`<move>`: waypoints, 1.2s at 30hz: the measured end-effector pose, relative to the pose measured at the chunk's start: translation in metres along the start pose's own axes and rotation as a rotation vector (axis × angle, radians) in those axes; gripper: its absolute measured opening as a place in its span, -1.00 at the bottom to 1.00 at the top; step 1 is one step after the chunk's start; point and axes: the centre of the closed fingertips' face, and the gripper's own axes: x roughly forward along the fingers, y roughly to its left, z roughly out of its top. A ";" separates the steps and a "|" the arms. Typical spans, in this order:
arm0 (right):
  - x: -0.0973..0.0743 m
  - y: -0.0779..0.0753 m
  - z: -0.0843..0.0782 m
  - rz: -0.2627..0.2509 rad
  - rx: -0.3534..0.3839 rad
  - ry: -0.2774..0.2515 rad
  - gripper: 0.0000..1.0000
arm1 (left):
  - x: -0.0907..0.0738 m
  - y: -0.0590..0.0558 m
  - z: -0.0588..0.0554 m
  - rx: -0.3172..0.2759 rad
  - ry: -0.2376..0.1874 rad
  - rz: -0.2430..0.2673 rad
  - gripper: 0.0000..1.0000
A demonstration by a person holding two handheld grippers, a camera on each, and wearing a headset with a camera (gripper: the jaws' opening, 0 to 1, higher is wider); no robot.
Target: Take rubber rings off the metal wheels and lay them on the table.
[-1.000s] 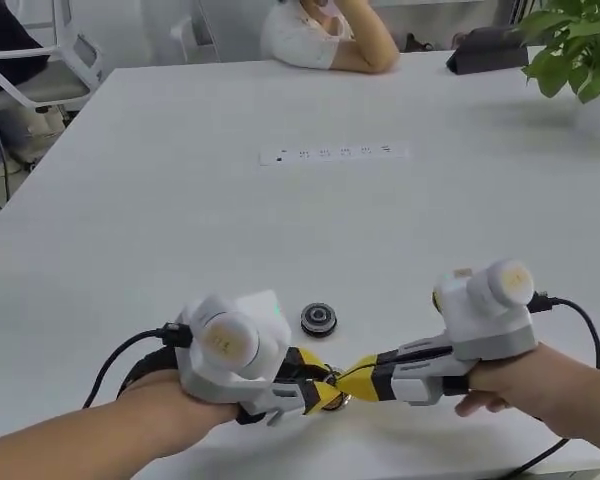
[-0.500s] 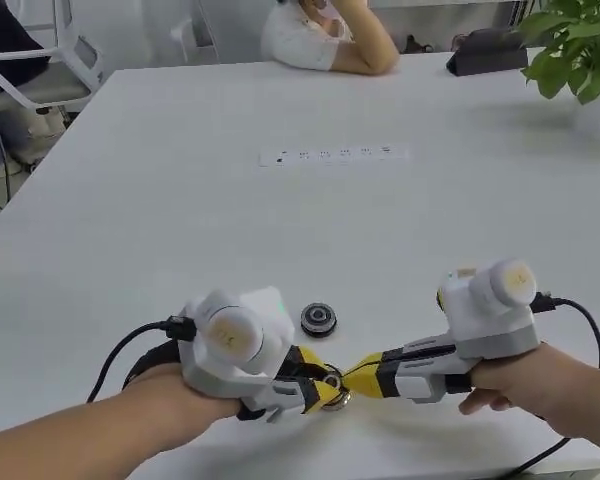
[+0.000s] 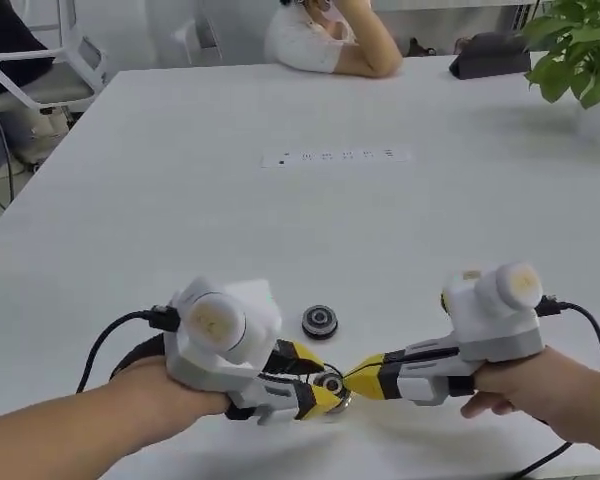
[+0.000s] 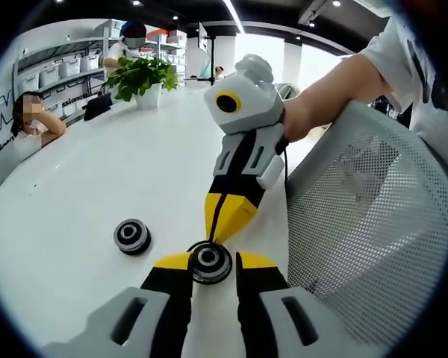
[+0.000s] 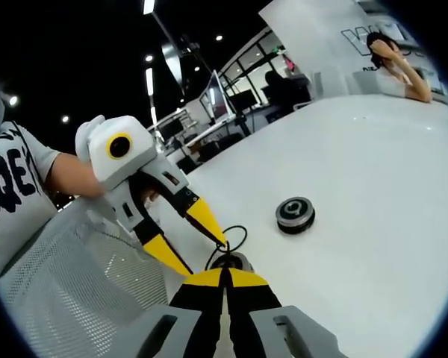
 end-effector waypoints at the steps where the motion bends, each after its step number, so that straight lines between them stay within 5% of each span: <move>1: 0.000 0.000 0.000 0.001 0.001 0.000 -1.00 | -0.002 0.000 0.001 0.001 -0.003 0.000 -0.61; 16: -0.002 0.007 0.009 0.016 -0.004 -0.015 -1.00 | -0.035 0.005 0.006 -0.033 -0.049 0.025 -0.33; 36: 0.002 0.012 0.028 0.027 -0.026 -0.027 -1.00 | -0.079 0.022 -0.004 -0.099 -0.093 0.115 0.00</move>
